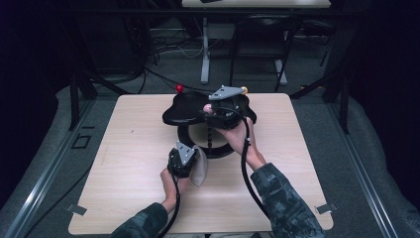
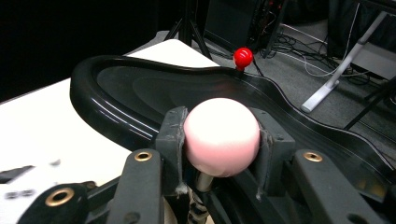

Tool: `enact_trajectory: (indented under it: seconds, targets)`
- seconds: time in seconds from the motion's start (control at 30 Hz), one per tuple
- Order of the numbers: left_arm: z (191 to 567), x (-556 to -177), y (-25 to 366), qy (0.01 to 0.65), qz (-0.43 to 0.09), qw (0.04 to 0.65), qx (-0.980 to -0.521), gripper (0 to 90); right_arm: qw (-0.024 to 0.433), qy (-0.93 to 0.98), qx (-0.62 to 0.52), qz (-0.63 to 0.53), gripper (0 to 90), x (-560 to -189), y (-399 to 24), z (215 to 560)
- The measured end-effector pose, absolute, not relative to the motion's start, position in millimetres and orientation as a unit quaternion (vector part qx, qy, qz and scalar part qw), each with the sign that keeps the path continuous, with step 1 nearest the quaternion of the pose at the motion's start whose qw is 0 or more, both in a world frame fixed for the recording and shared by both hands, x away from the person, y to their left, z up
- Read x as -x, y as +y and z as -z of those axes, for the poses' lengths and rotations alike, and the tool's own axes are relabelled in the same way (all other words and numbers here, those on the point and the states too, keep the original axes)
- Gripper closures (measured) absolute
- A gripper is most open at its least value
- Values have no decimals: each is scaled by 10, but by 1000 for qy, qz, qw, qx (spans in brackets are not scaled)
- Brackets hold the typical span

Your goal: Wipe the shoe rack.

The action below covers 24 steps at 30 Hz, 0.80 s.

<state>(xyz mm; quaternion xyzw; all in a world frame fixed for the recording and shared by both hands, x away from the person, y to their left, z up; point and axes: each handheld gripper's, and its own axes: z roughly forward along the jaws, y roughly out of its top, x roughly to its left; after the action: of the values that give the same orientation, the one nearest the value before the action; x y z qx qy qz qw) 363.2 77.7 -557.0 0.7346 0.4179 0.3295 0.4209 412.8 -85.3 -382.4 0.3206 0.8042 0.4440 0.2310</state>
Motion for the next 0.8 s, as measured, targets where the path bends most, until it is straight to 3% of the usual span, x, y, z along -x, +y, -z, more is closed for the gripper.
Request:
enact_trajectory:
  seconds: [0.47,0.8]
  targets:
    - [5785,-3797,574,439,-295,404,-746,825,217,809,-315,-447,602,-4135,-890,3814]
    - [5772,-3895,699,454,-291,395,-744,827,209,815,-309,-444,602,-4145,-909,3800]
